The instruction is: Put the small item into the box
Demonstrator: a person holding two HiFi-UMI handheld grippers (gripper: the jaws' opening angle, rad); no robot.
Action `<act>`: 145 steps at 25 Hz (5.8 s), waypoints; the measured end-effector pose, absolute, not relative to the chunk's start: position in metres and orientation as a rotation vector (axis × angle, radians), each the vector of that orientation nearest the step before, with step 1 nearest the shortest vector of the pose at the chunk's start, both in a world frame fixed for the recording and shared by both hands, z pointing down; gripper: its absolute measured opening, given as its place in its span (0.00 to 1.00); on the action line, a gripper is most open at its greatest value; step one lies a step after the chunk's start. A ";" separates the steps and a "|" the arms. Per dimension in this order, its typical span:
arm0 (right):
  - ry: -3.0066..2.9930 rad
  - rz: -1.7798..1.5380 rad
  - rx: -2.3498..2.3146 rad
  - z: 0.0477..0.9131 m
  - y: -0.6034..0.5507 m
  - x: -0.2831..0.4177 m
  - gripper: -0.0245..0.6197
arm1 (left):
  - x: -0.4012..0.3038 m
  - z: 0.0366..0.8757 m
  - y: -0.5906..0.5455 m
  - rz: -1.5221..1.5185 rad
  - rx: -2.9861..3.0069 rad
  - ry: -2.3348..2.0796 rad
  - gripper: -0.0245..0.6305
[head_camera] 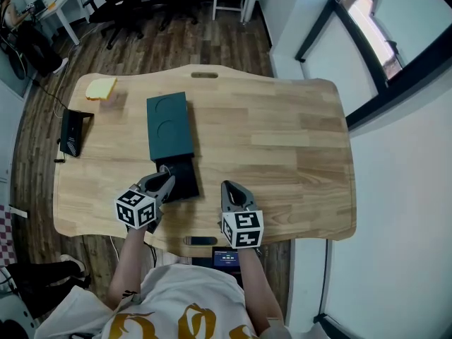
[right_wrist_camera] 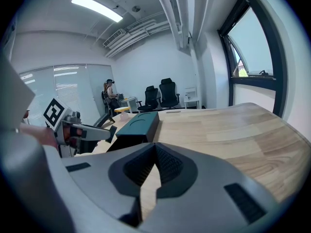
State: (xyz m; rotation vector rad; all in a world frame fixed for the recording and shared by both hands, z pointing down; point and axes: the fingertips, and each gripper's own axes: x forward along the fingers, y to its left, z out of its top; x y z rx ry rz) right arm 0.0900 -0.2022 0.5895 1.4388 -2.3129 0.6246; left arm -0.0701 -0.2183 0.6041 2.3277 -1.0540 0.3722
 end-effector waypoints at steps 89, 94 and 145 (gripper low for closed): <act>-2.262 0.715 1.441 0.608 -0.213 0.108 0.05 | -0.049 0.687 -0.220 0.916 2.109 -0.756 0.11; -2.281 0.676 1.456 0.592 -0.206 0.109 0.05 | -0.062 0.666 -0.227 0.732 2.115 -0.882 0.11; -2.500 0.315 1.475 0.482 -0.126 0.070 0.05 | -0.109 0.486 -0.144 0.166 2.408 -1.472 0.04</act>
